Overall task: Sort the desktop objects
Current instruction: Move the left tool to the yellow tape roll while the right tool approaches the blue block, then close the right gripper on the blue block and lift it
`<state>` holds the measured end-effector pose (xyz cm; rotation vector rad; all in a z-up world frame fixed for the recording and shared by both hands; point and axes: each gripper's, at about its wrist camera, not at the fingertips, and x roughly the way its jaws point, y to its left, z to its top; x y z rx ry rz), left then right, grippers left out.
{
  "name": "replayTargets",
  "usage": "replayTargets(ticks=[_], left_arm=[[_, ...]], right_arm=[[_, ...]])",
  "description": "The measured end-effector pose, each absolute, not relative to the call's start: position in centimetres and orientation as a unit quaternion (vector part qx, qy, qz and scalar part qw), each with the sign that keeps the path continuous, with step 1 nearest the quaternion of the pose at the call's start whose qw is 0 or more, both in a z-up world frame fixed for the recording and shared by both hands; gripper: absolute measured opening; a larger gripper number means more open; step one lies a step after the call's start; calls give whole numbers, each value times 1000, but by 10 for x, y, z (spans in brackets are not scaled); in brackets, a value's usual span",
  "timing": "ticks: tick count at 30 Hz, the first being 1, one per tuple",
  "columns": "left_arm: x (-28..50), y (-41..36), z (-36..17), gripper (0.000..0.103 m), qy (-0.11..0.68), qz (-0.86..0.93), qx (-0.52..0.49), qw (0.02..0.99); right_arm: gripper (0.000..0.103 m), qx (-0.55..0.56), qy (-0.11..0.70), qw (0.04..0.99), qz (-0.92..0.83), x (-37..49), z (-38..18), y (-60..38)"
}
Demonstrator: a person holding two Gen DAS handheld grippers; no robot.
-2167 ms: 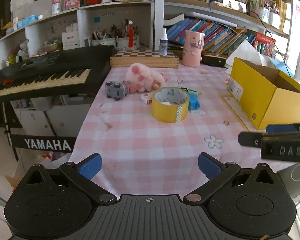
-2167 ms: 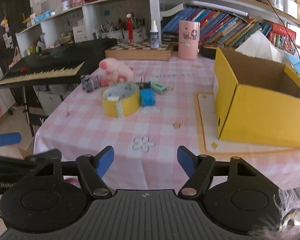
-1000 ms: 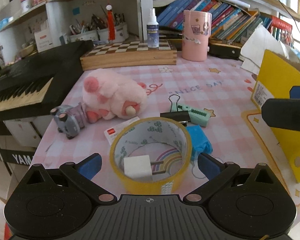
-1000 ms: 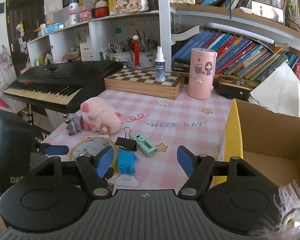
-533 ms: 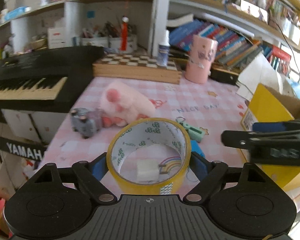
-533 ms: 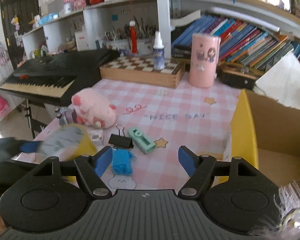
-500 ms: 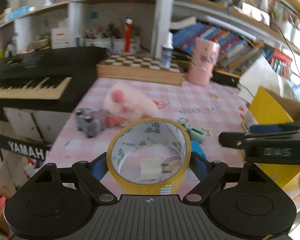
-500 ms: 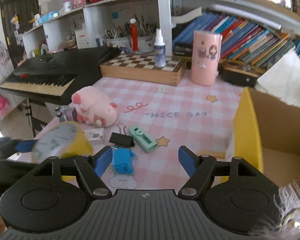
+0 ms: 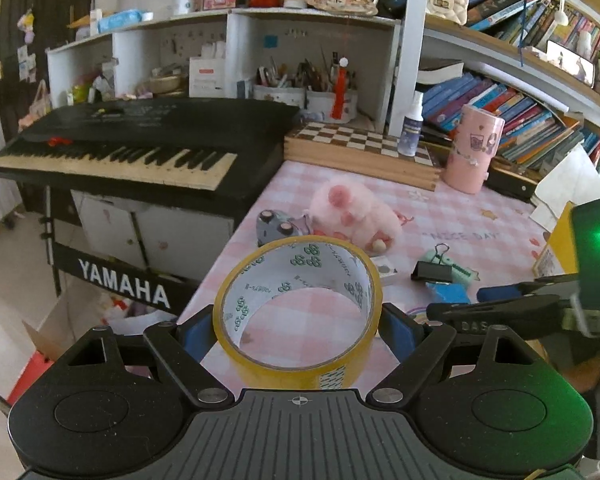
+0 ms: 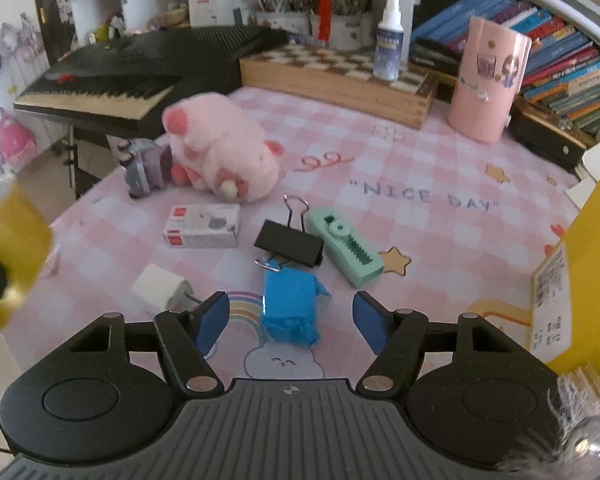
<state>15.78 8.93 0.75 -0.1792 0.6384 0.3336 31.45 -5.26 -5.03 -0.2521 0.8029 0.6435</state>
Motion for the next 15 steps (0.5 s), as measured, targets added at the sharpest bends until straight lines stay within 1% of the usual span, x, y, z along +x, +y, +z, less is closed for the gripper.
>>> replayTargets(ticks=[1, 2, 3, 4, 5, 8, 15], left_arm=[[156, 89, 9, 86, 310, 163, -85, 933], [154, 88, 9, 86, 309, 164, -84, 933], [153, 88, 9, 86, 309, 165, -83, 933], [152, 89, 9, 86, 310, 166, -84, 932], [151, 90, 9, 86, 310, 166, -85, 932], [148, 91, 10, 86, 308, 165, -88, 933], [144, 84, 16, 86, 298, 136, -76, 942]], right_arm=[[61, -118, 385, 863, 305, 316, -53, -53], [54, -115, 387, 863, 303, 318, -55, -53], [42, -113, 387, 864, 303, 320, -57, -53], [39, -114, 388, 863, 303, 321, -59, -52], [29, -118, 381, 865, 303, 320, -59, -52], [27, -114, 386, 861, 312, 316, -56, -54], [27, -97, 377, 862, 324, 291, -31, -66]])
